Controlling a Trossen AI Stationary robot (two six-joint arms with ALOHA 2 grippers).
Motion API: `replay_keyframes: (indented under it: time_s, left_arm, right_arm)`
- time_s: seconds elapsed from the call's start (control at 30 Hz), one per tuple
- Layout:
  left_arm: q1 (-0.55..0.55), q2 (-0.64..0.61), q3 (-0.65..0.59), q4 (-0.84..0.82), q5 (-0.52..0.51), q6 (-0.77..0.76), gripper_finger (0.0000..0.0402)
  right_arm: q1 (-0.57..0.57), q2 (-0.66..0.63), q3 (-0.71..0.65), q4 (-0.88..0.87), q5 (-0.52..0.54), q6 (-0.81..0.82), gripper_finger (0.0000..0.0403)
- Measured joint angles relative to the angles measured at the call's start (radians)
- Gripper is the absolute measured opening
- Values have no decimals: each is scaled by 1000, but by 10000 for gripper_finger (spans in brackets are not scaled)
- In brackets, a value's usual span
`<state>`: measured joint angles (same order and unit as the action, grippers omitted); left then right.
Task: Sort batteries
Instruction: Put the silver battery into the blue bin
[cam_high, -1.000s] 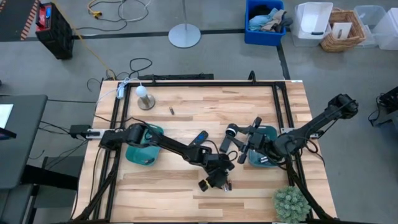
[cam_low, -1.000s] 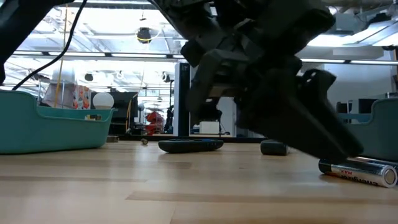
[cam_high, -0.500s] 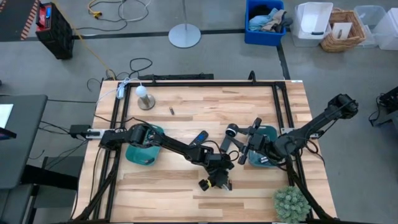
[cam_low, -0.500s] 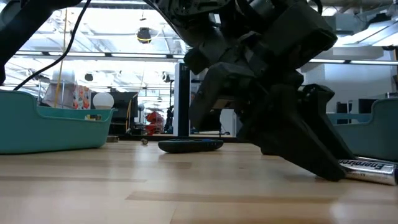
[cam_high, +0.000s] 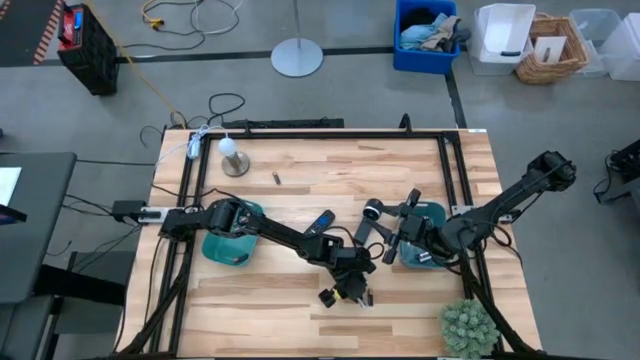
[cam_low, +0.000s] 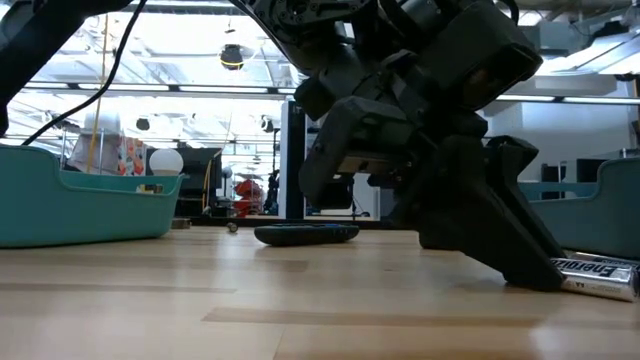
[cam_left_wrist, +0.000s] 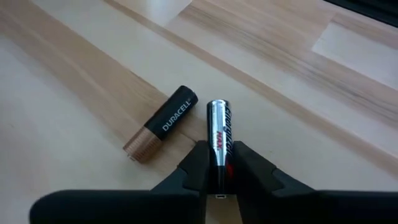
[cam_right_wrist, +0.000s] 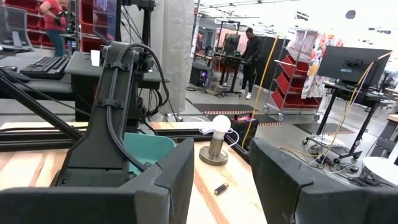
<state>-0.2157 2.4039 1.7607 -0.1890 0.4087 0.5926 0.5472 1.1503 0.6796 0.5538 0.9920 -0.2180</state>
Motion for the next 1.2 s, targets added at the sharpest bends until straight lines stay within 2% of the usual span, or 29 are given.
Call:
replay_keyframes:
  time_s: [0.33,0.5,0.6,0.8,0.93,1.07,1.2]
  left_arm:
    - [7,-4,0,-11,-7,17,47]
    - [23,-30,-4,-56,34,20,48]
    - [23,-56,-6,-107,19,41,44]
    - [27,-102,-6,-100,-16,54,45]
    - [45,-119,-5,21,-22,-3,46]
    - [74,-118,-4,194,-93,-86,46]
    - [100,-119,-4,293,-137,-142,47]
  right_arm:
    - [0,0,0,0,0,0,172]
    - [0,0,0,-9,0,4,172]
    - [0,0,0,-16,1,7,172]
    - [-6,0,0,-17,1,8,172]
    - [-5,0,0,-6,1,3,172]
    - [19,-17,0,15,3,-18,172]
    - [64,-48,0,16,5,-45,172]
